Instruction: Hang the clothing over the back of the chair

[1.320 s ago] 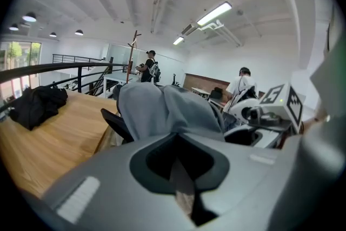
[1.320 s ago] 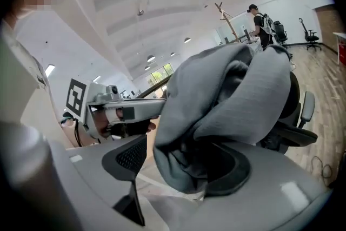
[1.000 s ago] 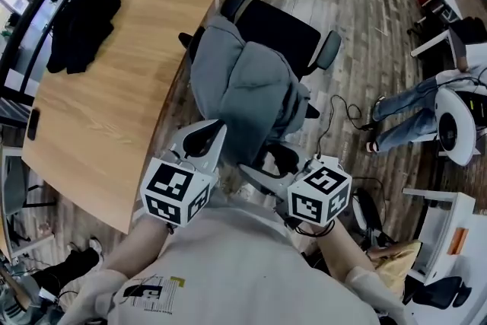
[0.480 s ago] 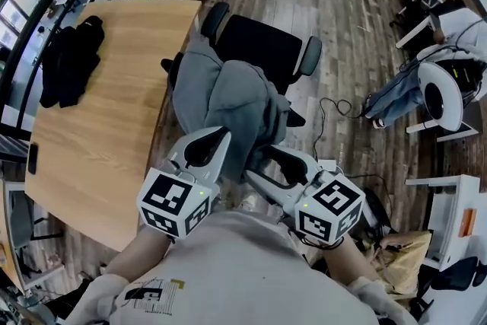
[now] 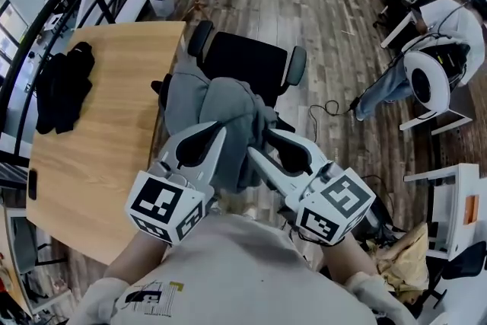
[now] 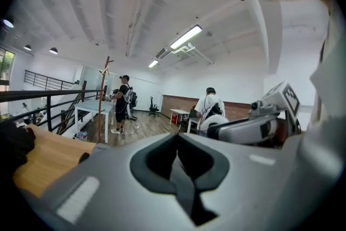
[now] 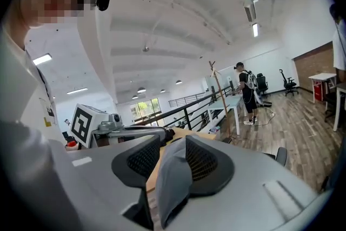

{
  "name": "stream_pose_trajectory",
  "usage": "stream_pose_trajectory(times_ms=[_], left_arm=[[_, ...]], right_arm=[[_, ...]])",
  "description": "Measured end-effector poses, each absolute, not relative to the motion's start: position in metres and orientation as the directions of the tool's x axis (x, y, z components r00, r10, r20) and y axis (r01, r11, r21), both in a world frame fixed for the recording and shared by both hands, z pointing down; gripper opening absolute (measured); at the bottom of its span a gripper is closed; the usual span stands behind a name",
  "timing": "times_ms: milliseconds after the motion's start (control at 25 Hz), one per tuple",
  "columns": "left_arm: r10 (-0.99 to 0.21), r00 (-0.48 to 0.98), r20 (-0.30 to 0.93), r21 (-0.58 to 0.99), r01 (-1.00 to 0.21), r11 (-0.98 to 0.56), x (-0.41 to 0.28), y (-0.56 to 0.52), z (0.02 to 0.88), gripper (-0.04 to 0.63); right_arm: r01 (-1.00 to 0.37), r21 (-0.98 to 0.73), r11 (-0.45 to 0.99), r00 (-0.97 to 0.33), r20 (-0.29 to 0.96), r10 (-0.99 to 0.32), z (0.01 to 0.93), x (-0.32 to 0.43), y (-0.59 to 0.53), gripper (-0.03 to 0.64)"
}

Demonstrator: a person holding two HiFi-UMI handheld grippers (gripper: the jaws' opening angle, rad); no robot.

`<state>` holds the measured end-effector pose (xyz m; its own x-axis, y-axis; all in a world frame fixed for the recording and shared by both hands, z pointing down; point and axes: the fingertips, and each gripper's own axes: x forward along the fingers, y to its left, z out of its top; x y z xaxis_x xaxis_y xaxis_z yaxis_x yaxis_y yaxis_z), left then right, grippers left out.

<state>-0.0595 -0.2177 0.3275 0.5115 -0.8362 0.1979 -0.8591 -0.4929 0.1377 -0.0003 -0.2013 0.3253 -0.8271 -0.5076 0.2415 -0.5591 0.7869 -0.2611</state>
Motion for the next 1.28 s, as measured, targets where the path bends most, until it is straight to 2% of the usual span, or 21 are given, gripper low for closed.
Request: stream_pose_trajectory(times_ms=[240,520,920,1280], left_arm=[[-0.839,0.536,0.100,0.140,-0.842,-0.521,-0.055,-0.221,0.282,0.003],[-0.839,0.544,0.020,0.029,-0.839,-0.543,-0.051,-0.219,0.244,0.003],[-0.829,0.555,-0.067,-0.093,-0.831,-0.548,-0.047,-0.211,0.227,0.003],[-0.822,0.569,-0.011,-0.083,-0.820,-0.566,-0.045,-0.200,0.250,0.003]], right_arm=[[-0.602,-0.239,0.762,-0.798,0.144,-0.586,0.290,0.008,-0.210,0.129],[-0.633,-0.208,0.746,-0.770,0.067,-0.635,0.259,0.016,-0.213,0.120],[-0.690,-0.124,0.713,-0.711,-0.068,-0.700,0.227,0.028,-0.206,0.057],[-0.715,-0.096,0.693,-0.692,-0.051,-0.720,0.243,0.031,-0.205,0.028]])
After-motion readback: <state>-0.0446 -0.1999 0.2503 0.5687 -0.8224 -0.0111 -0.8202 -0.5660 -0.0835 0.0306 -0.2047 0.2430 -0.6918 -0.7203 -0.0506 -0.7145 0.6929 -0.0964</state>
